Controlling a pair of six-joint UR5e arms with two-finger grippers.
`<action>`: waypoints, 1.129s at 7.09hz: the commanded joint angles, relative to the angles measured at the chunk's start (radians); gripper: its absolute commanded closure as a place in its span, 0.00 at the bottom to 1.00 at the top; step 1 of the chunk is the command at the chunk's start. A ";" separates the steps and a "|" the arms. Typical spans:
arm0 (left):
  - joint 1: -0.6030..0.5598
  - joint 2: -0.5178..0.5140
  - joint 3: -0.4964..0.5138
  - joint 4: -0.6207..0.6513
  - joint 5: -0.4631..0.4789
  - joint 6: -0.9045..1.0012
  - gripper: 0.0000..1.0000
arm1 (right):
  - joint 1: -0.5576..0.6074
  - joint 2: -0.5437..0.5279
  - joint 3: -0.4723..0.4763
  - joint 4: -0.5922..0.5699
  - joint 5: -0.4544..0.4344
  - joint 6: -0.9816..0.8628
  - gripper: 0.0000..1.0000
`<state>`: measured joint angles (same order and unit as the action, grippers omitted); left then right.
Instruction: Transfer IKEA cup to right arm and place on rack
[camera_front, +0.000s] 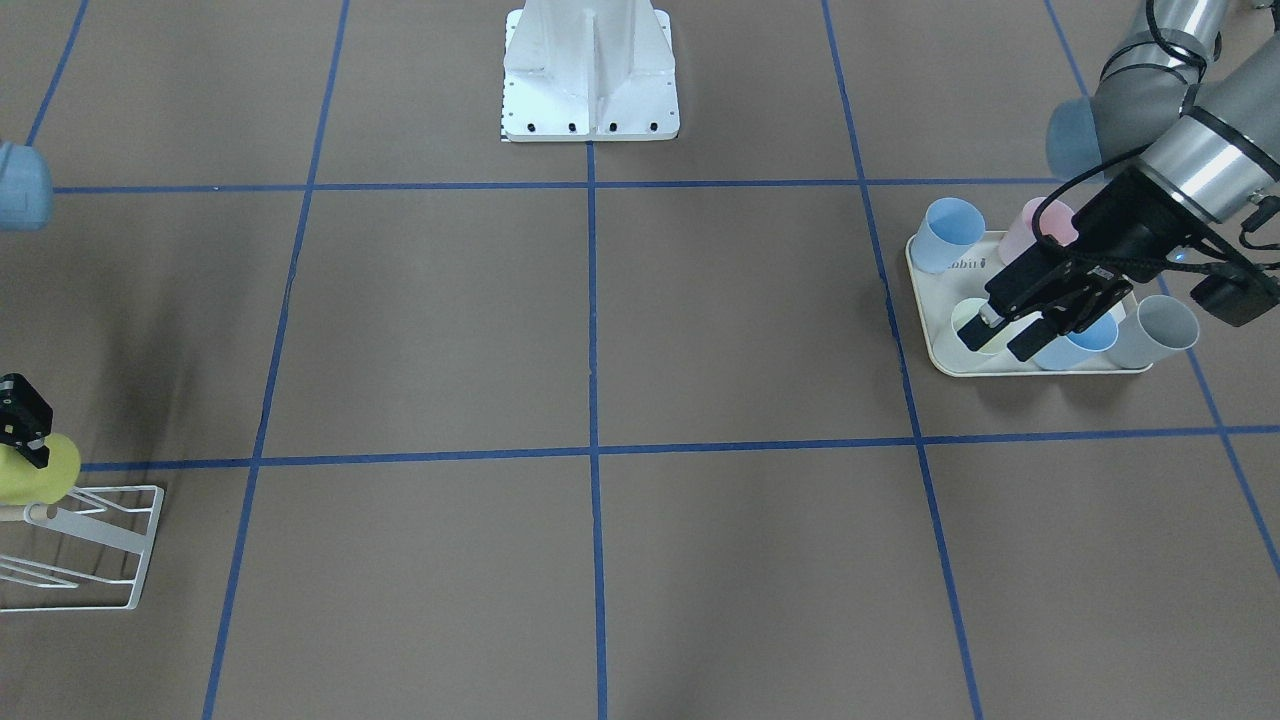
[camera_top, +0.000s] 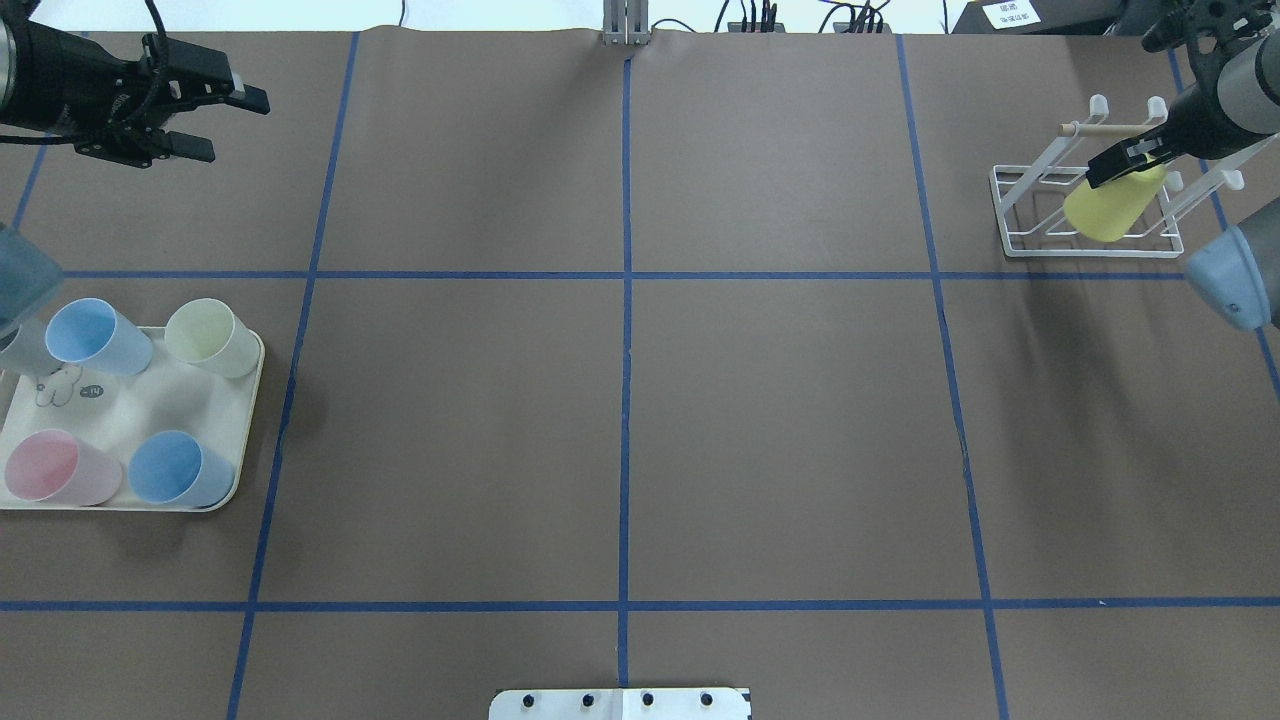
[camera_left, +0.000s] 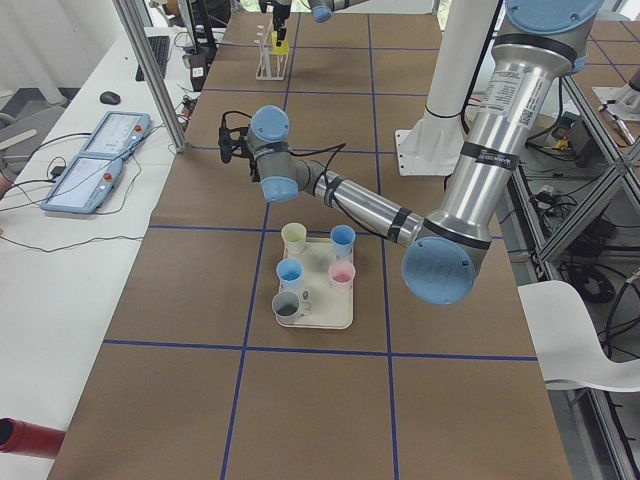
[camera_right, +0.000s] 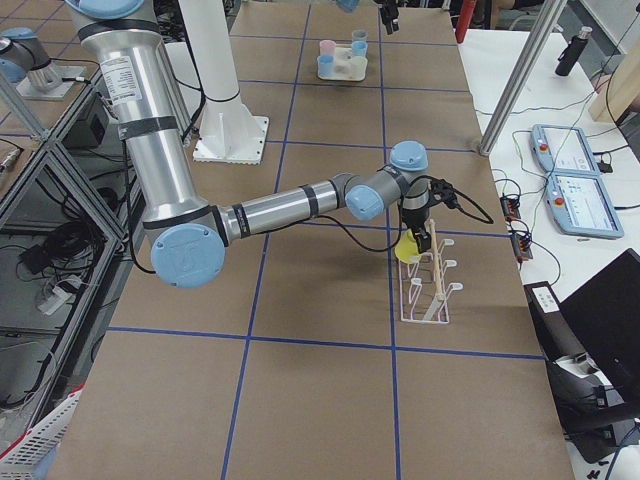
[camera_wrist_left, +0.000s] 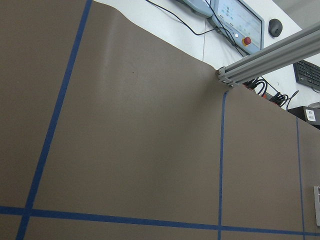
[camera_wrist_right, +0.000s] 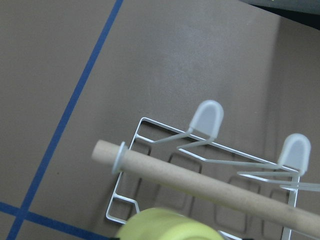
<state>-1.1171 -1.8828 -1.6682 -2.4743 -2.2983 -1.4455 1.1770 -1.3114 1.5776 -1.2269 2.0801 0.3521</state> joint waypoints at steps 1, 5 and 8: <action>-0.004 0.002 0.007 0.002 -0.004 0.016 0.00 | 0.001 -0.005 0.047 0.006 0.029 0.019 0.00; -0.119 0.205 0.001 0.109 0.005 0.519 0.00 | 0.000 -0.031 0.140 0.007 0.046 0.171 0.00; -0.165 0.355 -0.011 0.233 0.022 0.813 0.00 | -0.005 -0.029 0.127 0.006 0.067 0.172 0.00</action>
<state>-1.2757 -1.5795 -1.6707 -2.2914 -2.2779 -0.7056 1.1738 -1.3409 1.7087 -1.2208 2.1387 0.5230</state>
